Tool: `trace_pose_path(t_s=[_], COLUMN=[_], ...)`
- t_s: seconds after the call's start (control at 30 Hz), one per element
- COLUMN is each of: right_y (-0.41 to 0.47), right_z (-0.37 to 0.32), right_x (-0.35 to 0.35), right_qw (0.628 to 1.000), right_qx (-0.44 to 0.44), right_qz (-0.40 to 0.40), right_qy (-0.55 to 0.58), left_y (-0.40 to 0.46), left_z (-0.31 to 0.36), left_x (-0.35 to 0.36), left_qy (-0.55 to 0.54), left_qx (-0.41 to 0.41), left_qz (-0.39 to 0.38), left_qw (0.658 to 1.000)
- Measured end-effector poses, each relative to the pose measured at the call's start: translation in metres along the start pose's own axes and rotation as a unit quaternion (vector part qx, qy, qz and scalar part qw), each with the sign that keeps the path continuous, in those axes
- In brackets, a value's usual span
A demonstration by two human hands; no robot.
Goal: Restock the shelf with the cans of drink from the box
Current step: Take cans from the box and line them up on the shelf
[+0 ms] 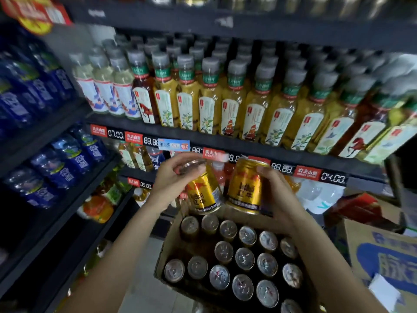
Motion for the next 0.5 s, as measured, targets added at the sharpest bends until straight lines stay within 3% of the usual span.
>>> trace_pose_path(t_s=[0.1,0.23,0.33,0.5], right_y=[0.002,-0.011,-0.033,-0.062], right_z=[-0.049,-0.135,-0.202,-0.290], right_x=[-0.003,-0.013,-0.014,-0.022], right_qw=[1.000,0.986,0.950,0.887], right_qx=[-0.015,-0.160,-0.293,-0.440], right_qz=[0.007,-0.021,-0.047,-0.050], right_qy=[0.016,-0.044,-0.095,-0.128], left_y=[0.015,0.035,0.045,0.052], left_z=[0.051,0.129,0.193,0.278], left_x=[0.009,0.015,0.020,0.036], left_qy=[0.032,0.079,0.111,0.123], left_qx=[0.083,0.203,0.306,0.441], left_qz=[0.006,0.034,0.081,0.138], left_qw=[0.996,0.975,0.942,0.878])
Point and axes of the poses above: each hand's wrist, its own y-axis towards the middle knuckle, its own x-axis out of the palm, z = x × y, the point moved 7 cm from there along y, towards the middle knuckle, and after that the axes turned 9 degrees about z, right-handed, at the moved point
